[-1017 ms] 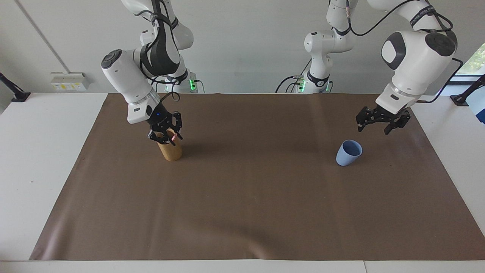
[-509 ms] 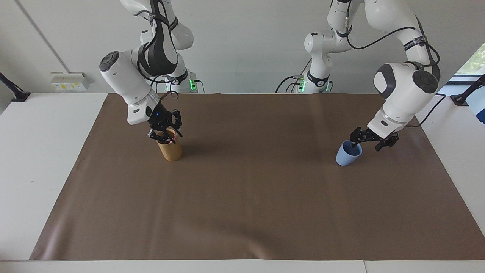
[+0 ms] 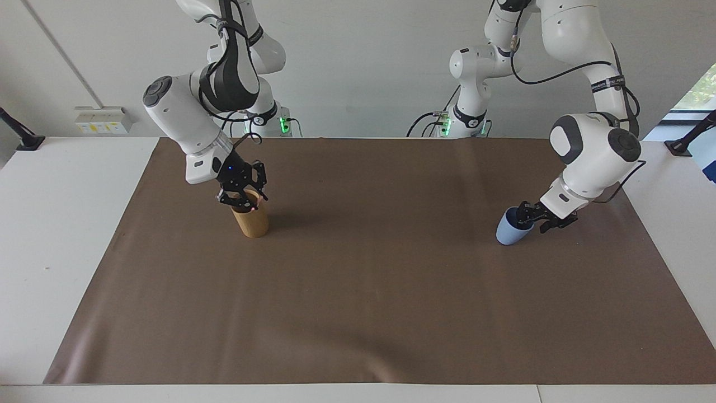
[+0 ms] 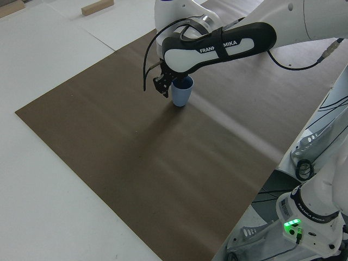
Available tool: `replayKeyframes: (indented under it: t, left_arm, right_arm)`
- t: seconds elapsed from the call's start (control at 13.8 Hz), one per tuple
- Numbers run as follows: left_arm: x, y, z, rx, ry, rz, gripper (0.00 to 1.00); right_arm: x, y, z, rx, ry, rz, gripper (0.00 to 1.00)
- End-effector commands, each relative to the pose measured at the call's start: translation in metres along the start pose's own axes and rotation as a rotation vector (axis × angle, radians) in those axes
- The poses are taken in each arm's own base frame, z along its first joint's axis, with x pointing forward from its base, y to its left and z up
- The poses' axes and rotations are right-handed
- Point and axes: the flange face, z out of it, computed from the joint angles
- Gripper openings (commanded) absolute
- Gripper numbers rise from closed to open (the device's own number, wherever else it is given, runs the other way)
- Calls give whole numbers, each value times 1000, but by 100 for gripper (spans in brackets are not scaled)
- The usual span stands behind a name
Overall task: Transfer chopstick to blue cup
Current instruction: 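Grasp the blue cup with the left gripper and slide it toward the middle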
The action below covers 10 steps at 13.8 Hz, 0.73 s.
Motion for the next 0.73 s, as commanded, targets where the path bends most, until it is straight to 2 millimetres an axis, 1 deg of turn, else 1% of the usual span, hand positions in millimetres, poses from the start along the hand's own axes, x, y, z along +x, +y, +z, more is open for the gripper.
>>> replayKeyframes:
  t: [0.0,0.07,0.15,0.22,0.29,0.36,0.44,0.65]
  left_arm:
    - [-11,3,-1,-69,-27,-15,0]
    - [-12,4,-2,-113,-40,-30,0]
    - [-11,6,-7,-119,-36,-18,0]
    - [-9,11,-18,-117,-19,-18,0]
    - [-7,20,-32,-116,-8,-13,0]
    - [-5,32,-45,-114,-2,-35,0]
    - [-3,59,-52,-108,5,-48,0]
    - [5,144,-46,-94,17,-112,0]
  right_arm:
    - [-3,-2,-6,32,13,43,31]
    - [-3,-4,-6,40,8,55,29]
    - [-3,-5,-8,40,8,61,27]
    - [-3,-5,-8,41,7,61,26]
    - [-3,-5,-8,41,7,61,26]
    - [-4,-4,-9,41,8,63,23]
    - [-3,-5,-8,41,7,61,22]
    - [-2,-5,-10,38,11,64,15]
